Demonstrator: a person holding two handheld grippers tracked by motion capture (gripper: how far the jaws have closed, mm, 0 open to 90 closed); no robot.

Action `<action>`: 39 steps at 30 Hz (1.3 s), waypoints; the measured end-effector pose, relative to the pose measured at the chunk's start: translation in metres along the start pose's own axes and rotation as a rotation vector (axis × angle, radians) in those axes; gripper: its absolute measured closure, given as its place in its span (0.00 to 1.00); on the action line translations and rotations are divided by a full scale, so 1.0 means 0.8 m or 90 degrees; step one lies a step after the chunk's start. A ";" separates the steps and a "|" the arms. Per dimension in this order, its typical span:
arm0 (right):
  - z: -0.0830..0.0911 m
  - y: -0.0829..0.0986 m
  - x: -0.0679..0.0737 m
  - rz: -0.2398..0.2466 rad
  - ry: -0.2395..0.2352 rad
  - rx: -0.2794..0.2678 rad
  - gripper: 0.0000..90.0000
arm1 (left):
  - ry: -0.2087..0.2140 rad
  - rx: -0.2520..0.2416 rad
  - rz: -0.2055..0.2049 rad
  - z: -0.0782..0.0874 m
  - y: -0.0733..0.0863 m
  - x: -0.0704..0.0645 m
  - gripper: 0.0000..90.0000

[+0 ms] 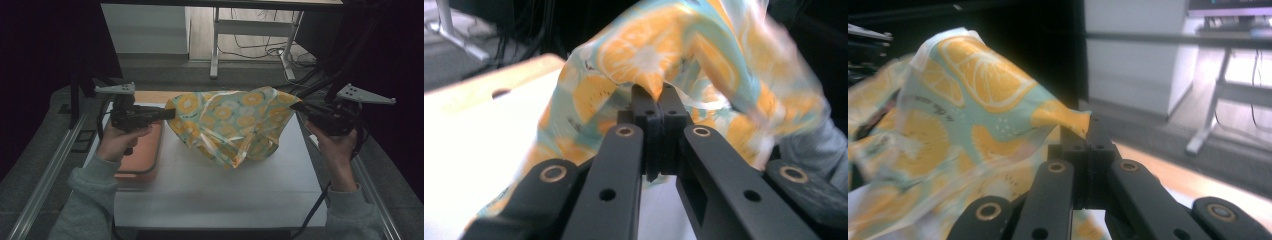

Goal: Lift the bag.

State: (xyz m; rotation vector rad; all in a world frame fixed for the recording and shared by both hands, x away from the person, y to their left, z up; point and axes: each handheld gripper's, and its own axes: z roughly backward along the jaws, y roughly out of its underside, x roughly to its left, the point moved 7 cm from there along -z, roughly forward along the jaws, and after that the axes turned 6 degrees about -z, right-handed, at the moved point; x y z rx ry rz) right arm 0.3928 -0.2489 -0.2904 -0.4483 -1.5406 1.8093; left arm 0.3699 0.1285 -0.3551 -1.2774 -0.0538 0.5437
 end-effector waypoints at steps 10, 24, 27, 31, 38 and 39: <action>-0.069 0.089 -0.056 -0.036 0.059 0.140 1.00 | -0.055 0.089 0.073 -0.063 0.057 0.058 0.99; -0.100 0.146 -0.066 -0.046 0.023 0.193 0.85 | -0.115 0.141 0.060 -0.075 0.096 0.069 0.55; -0.090 0.143 -0.064 -0.044 0.020 0.174 0.57 | -0.144 0.139 0.034 -0.062 0.098 0.064 0.12; -0.066 0.144 -0.060 -0.036 0.007 0.151 0.44 | -0.141 0.111 0.024 -0.035 0.102 0.054 0.09; -0.036 0.174 -0.060 -0.033 -0.003 0.146 0.42 | -0.175 0.137 0.020 -0.011 0.133 0.036 0.13; -0.034 0.181 -0.060 -0.031 -0.003 0.146 0.42 | -0.181 0.145 0.019 -0.010 0.139 0.035 0.14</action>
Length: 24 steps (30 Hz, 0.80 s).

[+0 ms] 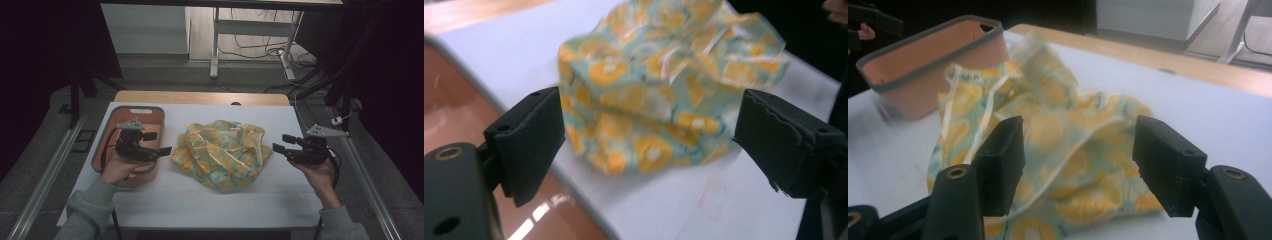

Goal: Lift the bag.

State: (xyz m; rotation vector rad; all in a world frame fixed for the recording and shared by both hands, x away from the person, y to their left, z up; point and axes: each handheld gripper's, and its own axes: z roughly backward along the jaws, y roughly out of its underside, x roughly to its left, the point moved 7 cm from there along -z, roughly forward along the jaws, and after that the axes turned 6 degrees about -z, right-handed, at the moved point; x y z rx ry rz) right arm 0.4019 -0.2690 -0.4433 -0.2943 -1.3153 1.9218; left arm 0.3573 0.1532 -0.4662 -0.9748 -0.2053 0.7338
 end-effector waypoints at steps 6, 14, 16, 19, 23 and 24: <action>-0.009 0.039 -0.001 0.007 -0.006 0.019 0.42 | -0.013 0.028 0.013 -0.003 0.032 -0.005 0.16; -0.017 0.057 0.002 0.029 -0.006 0.035 0.42 | -0.017 0.042 0.028 -0.009 0.049 -0.002 0.17; -0.017 0.060 0.001 0.031 -0.005 0.036 0.42 | -0.017 0.043 0.028 -0.010 0.049 -0.002 0.17; -0.016 0.061 0.001 0.033 -0.001 0.036 0.42 | -0.017 0.043 0.026 -0.011 0.048 -0.004 0.17; -0.017 0.061 0.001 0.036 0.000 0.036 0.42 | -0.017 0.044 0.026 -0.012 0.049 -0.005 0.17; -0.017 0.061 0.001 0.036 0.000 0.035 0.42 | -0.016 0.044 0.026 -0.012 0.049 -0.005 0.17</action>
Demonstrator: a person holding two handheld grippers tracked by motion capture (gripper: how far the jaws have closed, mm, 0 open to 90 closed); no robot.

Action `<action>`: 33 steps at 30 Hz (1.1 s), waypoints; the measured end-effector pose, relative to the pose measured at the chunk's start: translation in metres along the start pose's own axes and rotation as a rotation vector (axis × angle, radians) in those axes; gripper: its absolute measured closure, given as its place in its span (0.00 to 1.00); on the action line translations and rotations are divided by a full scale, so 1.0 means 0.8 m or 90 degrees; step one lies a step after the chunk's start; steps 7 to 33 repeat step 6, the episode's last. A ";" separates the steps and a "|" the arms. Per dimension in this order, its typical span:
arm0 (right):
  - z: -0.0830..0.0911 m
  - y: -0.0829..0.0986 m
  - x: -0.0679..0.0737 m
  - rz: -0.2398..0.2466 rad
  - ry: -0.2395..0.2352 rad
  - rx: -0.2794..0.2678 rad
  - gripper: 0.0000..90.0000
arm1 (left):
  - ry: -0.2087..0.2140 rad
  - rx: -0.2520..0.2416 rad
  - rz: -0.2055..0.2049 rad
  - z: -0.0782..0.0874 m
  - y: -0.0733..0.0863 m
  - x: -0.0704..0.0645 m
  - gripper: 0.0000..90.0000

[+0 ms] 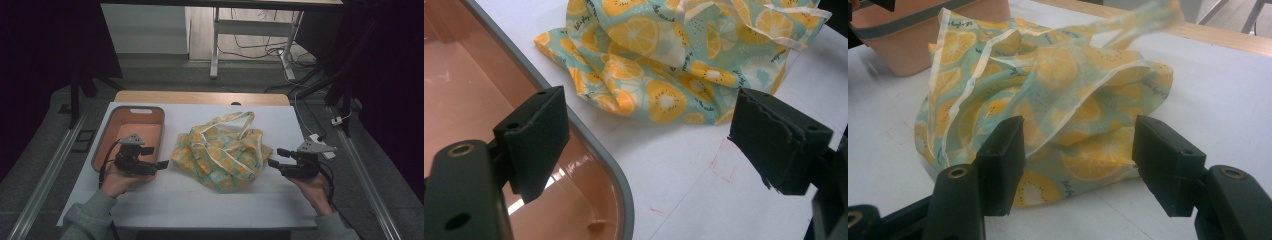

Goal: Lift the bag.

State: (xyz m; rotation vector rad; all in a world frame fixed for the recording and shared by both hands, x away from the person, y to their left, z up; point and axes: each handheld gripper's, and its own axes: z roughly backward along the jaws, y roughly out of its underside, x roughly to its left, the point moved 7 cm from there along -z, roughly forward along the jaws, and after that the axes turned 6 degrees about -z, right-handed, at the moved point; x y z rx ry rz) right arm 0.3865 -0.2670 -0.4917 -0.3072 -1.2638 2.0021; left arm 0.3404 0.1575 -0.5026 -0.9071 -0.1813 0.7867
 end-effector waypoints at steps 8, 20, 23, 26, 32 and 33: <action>-0.001 0.001 0.001 0.000 -0.002 0.002 0.42 | 0.003 0.003 0.002 -0.002 0.001 0.000 0.17; -0.001 0.001 0.001 0.000 -0.002 0.002 0.42 | 0.003 0.003 0.002 -0.002 0.001 0.000 0.17; -0.001 0.001 0.001 0.000 -0.002 0.002 0.42 | 0.003 0.003 0.002 -0.002 0.001 0.000 0.17; -0.001 0.001 0.001 0.000 -0.002 0.002 0.42 | 0.003 0.003 0.002 -0.002 0.001 0.000 0.17; -0.001 0.001 0.001 0.000 -0.002 0.002 0.42 | 0.003 0.003 0.002 -0.002 0.001 0.000 0.17; -0.001 0.001 0.001 0.000 -0.002 0.002 0.42 | 0.003 0.003 0.002 -0.002 0.001 0.000 0.17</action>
